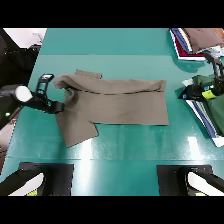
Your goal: Fold the shirts.
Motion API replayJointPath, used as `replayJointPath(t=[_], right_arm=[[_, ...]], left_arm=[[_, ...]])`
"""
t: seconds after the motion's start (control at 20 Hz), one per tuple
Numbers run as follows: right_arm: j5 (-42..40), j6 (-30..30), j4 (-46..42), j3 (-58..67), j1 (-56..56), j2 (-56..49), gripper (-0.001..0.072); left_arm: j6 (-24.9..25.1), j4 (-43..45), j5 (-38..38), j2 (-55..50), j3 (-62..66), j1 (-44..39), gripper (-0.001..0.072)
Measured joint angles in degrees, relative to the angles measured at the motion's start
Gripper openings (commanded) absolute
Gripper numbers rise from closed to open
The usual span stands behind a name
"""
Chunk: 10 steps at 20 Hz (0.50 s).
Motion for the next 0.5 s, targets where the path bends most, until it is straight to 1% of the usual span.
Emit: replayJointPath(t=[0.05, 0.1, 0.15, 0.2, 0.35, 0.4, 0.5], right_arm=[[0.5, -1.0, 1.7, -1.9, -2.0, 0.0, 0.0438], [0.7, -2.2, 3.1, -4.3, -4.3, 0.0, 0.0486], [0.8, -3.3, 4.2, -6.7, -6.4, 0.0, 0.0558], [0.7, -4.5, 5.4, -9.4, -8.7, -0.3, 0.0575], [0.1, -7.5, 8.6, -16.7, -13.8, -3.0, 0.0562], [-0.2, -8.7, 10.1, -18.8, -15.1, -4.5, 0.0518], [-1.7, -11.0, 13.3, -21.7, -16.7, -7.8, 0.0506]], left_arm=[[1.9, -3.4, -0.8, 0.5, 0.1, 2.2, 0.003], [4.2, -7.4, -1.7, 0.9, 0.2, 4.5, 0.003], [6.2, -11.2, -2.3, 1.2, 0.2, 6.6, 0.0031], [7.8, -14.4, -2.8, 1.4, 0.3, 8.1, 0.0031], [11.0, -21.1, -4.0, 1.7, 0.3, 10.9, 0.003], [11.6, -22.4, -4.2, 1.7, 0.3, 11.3, 0.0031], [12.3, -24.5, -4.7, 1.8, 0.3, 11.9, 0.0031]])
